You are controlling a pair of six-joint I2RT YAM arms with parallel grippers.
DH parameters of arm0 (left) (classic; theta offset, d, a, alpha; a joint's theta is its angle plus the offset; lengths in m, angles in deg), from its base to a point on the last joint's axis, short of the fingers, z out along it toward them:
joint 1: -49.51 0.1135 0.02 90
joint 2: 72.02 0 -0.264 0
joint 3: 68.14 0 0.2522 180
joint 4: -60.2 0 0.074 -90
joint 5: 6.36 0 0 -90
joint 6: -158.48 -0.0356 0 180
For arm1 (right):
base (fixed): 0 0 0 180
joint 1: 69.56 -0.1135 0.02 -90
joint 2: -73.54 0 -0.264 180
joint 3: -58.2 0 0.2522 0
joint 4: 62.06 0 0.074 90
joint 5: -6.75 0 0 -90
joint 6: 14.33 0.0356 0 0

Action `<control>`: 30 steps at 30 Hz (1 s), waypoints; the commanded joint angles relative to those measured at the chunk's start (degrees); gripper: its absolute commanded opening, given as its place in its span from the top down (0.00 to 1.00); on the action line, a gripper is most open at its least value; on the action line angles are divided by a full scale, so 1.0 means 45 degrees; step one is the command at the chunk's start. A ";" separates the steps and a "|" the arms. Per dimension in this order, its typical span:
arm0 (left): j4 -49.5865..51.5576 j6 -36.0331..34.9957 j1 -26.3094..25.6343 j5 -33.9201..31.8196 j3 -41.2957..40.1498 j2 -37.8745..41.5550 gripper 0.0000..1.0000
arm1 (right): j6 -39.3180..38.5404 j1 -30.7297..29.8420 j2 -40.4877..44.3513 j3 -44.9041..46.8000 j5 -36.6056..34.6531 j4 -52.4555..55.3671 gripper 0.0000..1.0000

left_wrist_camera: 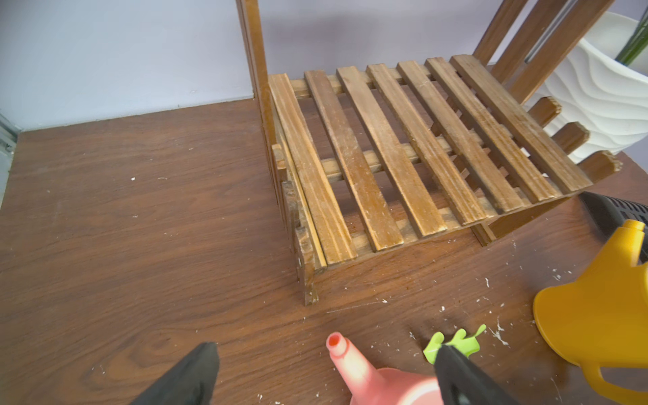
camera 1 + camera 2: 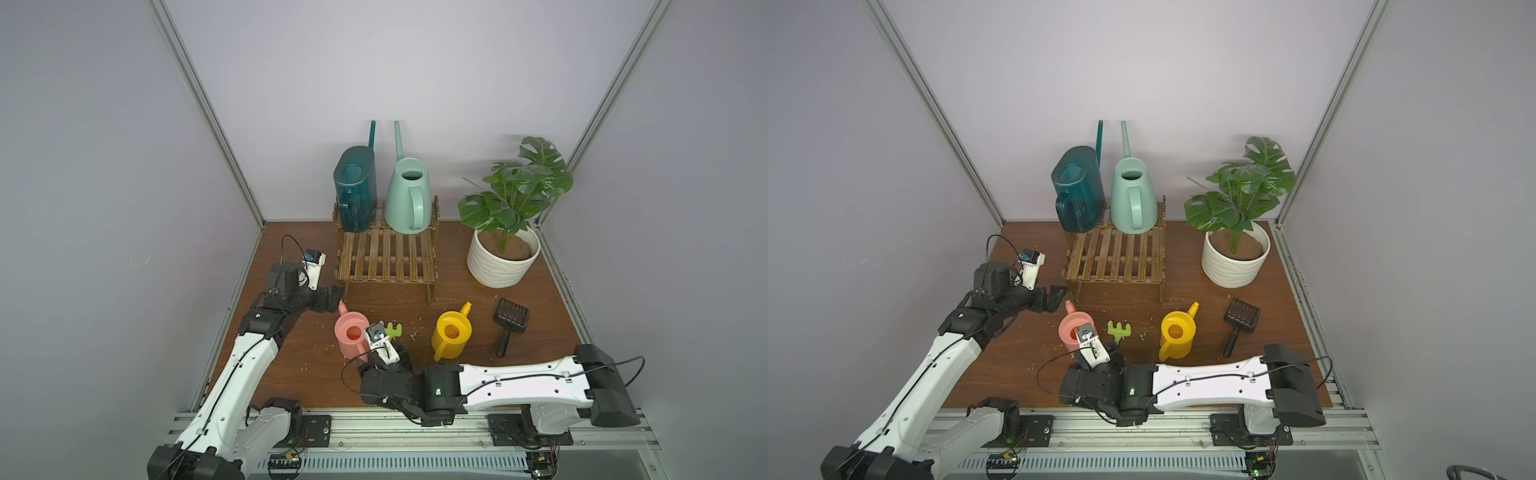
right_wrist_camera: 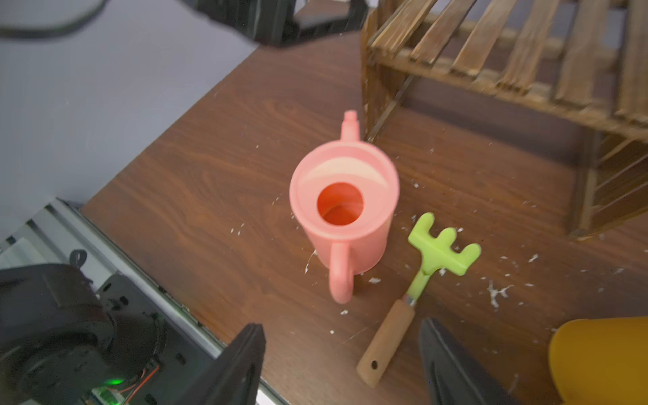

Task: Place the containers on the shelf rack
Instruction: 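Pick up a container from the center of the board.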

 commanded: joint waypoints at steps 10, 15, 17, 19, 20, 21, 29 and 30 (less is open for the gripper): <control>-0.0051 0.0555 0.0150 -0.0338 -0.0243 -0.0457 0.02 | 0.0477 0.0021 -0.2939 0.0522 -0.0949 -0.3425 0.32; -0.0423 0.0497 0.0156 -0.0441 -0.0528 -0.0527 0.02 | -0.0063 0.0465 -0.2981 0.1348 -0.0720 -0.4764 0.32; -0.0549 0.0504 0.0153 -0.0428 -0.0614 -0.0537 0.02 | -0.0269 0.0584 -0.3087 0.1546 -0.0583 -0.5246 0.33; -0.0621 0.0504 0.0158 -0.0434 -0.0648 -0.0556 0.02 | -0.0408 0.0743 -0.3224 0.1631 -0.0470 -0.5574 0.33; -0.0634 0.0493 0.0156 -0.0444 -0.0649 -0.0572 0.02 | -0.0534 0.0780 -0.3294 0.1662 -0.0408 -0.5755 0.34; -0.0634 0.0453 0.0145 -0.0445 -0.0654 -0.0576 0.02 | -0.0638 0.0802 -0.3351 0.1678 -0.0392 -0.5972 0.35; -0.0693 0.0423 0.0146 -0.0368 -0.0780 -0.0500 0.02 | -0.1571 0.0981 -0.3919 0.1041 -0.0670 -0.6218 0.42; -0.0708 0.0434 0.0154 -0.0375 -0.0798 -0.0516 0.02 | -0.1583 0.1020 -0.3923 0.1112 -0.0684 -0.6301 0.43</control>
